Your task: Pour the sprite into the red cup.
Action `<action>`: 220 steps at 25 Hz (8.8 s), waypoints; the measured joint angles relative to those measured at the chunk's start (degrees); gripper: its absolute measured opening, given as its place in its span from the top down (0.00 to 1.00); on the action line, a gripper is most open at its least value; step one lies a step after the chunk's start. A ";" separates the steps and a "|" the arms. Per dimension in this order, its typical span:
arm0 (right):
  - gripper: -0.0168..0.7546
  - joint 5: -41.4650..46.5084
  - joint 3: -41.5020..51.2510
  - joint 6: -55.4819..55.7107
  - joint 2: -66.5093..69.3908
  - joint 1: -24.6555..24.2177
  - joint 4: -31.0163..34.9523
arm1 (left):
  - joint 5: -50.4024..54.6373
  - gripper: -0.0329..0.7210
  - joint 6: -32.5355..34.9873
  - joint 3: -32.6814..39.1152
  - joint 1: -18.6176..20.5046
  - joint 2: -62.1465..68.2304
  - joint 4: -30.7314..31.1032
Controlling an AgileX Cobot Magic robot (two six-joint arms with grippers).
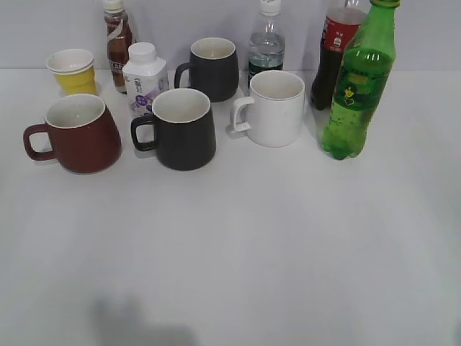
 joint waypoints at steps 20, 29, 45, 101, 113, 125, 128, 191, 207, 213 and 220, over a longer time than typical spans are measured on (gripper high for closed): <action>0.41 0.00 0.00 -0.04 0.00 0.00 0.00 | 0.00 0.64 0.00 0.00 0.00 0.00 0.00; 0.41 0.00 0.00 -0.04 0.00 0.00 0.00 | 0.00 0.64 0.00 0.00 0.00 0.00 0.00; 0.41 -8.17 -1.28 -0.05 10.23 0.00 4.59 | -0.78 0.64 0.00 0.00 0.00 1.27 -4.28; 0.41 -56.68 -0.54 -0.18 53.75 8.13 1.01 | -125.80 0.63 -3.50 14.43 -10.91 98.51 -2.41; 0.41 -56.74 -0.54 -0.18 53.75 8.13 0.95 | -121.85 0.63 -2.38 4.43 -10.49 107.03 -3.38; 0.41 -56.74 -0.54 -0.18 53.82 8.13 0.95 | -122.35 0.78 -2.14 -3.55 -4.07 113.39 8.09; 0.41 -56.75 -0.54 -0.18 54.94 8.13 0.95 | -122.71 0.85 -2.14 -5.29 -3.53 114.51 11.01; 0.46 -118.46 -14.42 -5.91 115.06 17.01 16.37 | -111.76 0.86 -4.87 9.30 -25.17 85.69 25.69; 0.46 -119.11 -12.41 -15.25 104.06 17.01 1.99 | -111.77 0.86 -9.42 -1.44 -25.17 95.25 37.44; 0.46 -119.46 -12.54 -15.30 103.90 17.01 -9.25 | -111.77 0.86 -11.01 -1.50 -26.11 95.36 41.92; 0.46 -119.61 -12.42 -23.14 103.90 17.01 -15.76 | -109.82 0.86 -11.48 -3.55 -29.79 98.89 43.91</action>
